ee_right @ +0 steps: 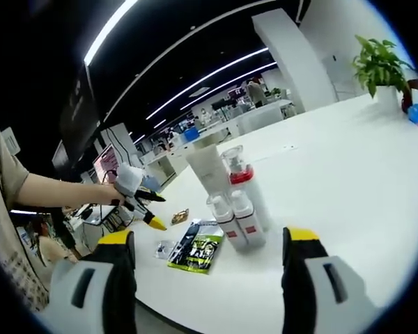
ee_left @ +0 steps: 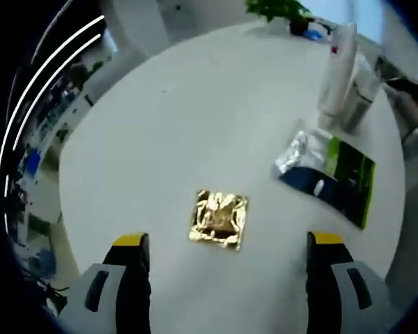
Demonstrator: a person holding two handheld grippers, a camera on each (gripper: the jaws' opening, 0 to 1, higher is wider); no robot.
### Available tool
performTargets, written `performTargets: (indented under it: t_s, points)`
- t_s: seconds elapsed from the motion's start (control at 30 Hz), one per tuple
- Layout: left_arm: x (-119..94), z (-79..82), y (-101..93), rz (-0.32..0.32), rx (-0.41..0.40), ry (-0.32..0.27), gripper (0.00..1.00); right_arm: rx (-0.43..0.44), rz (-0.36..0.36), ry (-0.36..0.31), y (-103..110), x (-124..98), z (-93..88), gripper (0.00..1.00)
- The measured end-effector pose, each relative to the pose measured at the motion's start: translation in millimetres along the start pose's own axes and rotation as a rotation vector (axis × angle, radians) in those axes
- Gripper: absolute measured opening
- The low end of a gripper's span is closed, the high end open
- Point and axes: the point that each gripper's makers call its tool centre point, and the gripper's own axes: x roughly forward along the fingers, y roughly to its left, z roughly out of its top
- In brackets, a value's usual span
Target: Arrange the skincare products in the storage area until every visible bottle or jar stands upright without overlapping.
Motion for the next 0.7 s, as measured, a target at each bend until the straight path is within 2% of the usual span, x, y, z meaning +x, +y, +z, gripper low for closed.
performTargets:
  t_s: [0.23, 0.4, 0.5, 0.63, 0.67, 0.7]
  points:
    - [14.9, -1.4, 3.7, -0.06, 0.031, 0.053, 0.87, -0.001, -0.014, 0.016, -4.0, 0.8, -3.2, 0.87]
    - [22.5, -2.9, 2.6, -0.121, 0.098, 0.116, 0.82, 0.002, -0.024, 0.024, -8.5, 1.3, -5.4, 0.87]
    - [25.9, -0.1, 3.0, -0.145, 0.094, 0.124, 0.76, 0.0, -0.03, 0.028, -10.3, 1.6, -6.4, 0.86]
    - [30.5, -6.4, 2.8, -0.167, 0.078, 0.173, 0.6, 0.0, -0.036, 0.032, -9.7, 1.8, -6.9, 0.86]
    - [29.4, -6.2, 0.1, -0.188, 0.073, 0.174, 0.6, 0.0, -0.037, 0.031, -9.7, 1.7, -6.8, 0.85]
    - [29.8, -4.3, 4.8, -0.173, 0.077, 0.168, 0.59, 0.0, -0.04, 0.031, -9.9, 1.6, -6.7, 0.85]
